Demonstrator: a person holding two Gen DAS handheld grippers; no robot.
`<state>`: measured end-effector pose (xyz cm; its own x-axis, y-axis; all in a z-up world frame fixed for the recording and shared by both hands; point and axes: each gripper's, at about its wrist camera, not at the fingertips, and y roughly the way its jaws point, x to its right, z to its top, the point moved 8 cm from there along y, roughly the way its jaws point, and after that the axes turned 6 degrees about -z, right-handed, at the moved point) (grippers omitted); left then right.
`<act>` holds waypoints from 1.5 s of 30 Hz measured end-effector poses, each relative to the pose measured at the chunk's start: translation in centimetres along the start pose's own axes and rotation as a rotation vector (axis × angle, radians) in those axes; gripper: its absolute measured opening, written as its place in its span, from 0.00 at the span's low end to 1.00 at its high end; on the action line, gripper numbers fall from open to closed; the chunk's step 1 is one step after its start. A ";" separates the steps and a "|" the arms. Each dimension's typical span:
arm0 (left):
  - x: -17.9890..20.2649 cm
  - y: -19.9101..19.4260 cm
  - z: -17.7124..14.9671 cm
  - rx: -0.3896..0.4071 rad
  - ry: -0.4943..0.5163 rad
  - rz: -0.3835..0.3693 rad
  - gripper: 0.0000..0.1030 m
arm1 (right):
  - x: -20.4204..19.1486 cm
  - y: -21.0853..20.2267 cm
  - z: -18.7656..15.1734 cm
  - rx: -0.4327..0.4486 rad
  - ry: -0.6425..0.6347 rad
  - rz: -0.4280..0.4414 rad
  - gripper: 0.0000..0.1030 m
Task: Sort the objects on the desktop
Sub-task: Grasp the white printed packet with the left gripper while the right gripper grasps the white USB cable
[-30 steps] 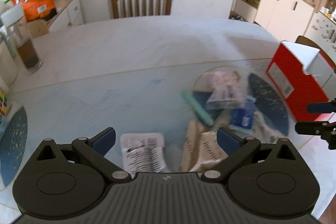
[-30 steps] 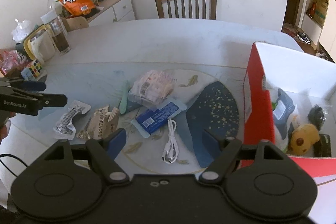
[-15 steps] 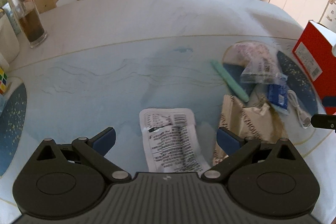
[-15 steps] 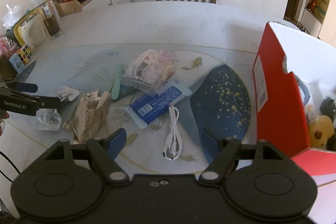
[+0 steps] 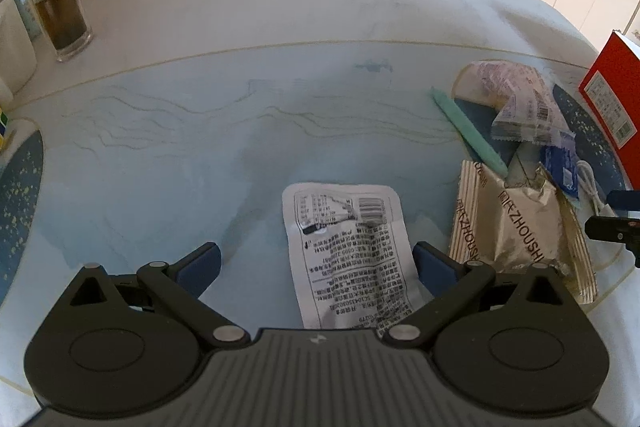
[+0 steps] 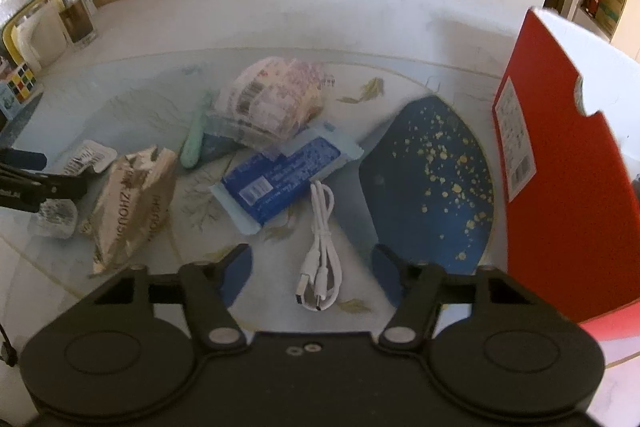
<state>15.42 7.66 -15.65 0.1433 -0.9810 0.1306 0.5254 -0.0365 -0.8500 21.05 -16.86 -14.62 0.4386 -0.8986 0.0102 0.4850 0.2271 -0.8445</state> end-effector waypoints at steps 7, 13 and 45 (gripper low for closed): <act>0.1 0.1 0.1 0.010 0.021 0.013 0.98 | -0.3 0.1 0.0 0.006 -0.026 -0.018 0.56; 0.5 0.3 0.1 0.017 0.056 0.029 0.99 | -0.5 0.1 -0.2 0.025 -0.044 -0.043 0.54; 2.2 -1.5 0.8 0.054 0.092 0.001 0.33 | 1.1 -3.2 -1.1 0.033 0.041 -0.030 0.19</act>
<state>15.59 5.66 -13.65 0.0674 -0.9945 0.0801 0.5703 -0.0275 -0.8210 19.17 -19.01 -12.46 0.3926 -0.9196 0.0124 0.5223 0.2118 -0.8260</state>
